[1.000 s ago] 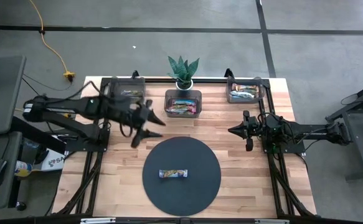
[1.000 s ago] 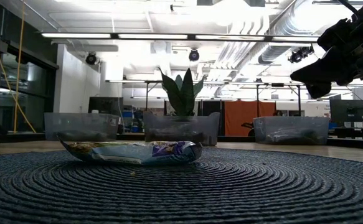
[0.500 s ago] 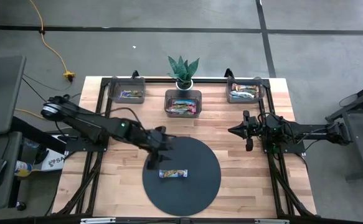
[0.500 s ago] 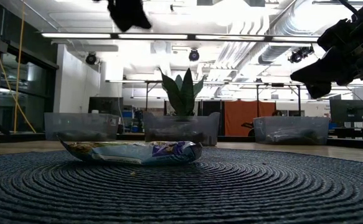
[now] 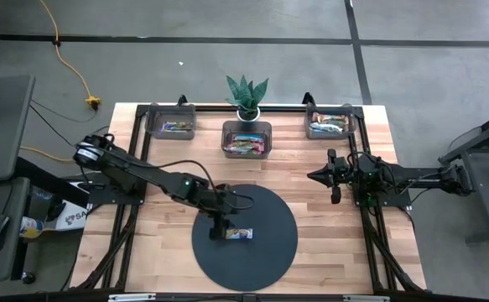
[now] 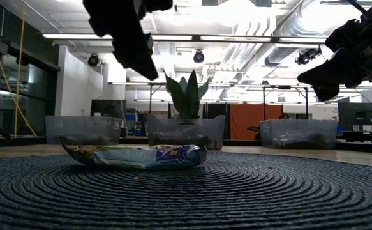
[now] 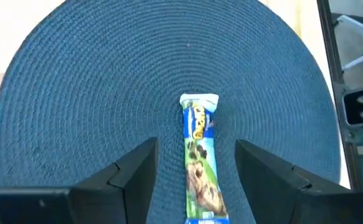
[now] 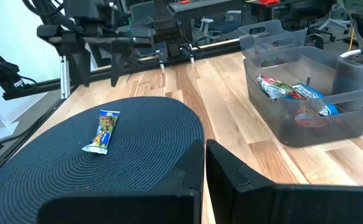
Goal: Pick and place Granola Bars by type
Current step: Put the blue granola bar into the left black bin
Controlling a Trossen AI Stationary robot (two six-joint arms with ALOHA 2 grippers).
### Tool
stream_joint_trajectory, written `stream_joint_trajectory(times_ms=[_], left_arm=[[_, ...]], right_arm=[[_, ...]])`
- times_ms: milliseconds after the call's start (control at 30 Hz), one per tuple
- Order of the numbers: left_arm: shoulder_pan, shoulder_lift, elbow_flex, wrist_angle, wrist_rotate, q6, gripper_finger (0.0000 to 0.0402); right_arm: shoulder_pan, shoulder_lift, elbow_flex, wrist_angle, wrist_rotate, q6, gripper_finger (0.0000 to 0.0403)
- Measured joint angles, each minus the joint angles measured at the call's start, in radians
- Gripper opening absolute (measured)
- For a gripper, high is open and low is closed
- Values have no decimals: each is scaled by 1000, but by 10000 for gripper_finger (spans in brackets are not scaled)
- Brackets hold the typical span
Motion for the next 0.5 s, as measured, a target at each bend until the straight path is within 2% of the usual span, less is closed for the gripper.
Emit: stream_joint_trajectory(times_ms=[500], left_arm=[[-66, 133, 0, 84, -27, 13, 209]], right_arm=[[0, 0, 0, 0, 0, 0, 0]])
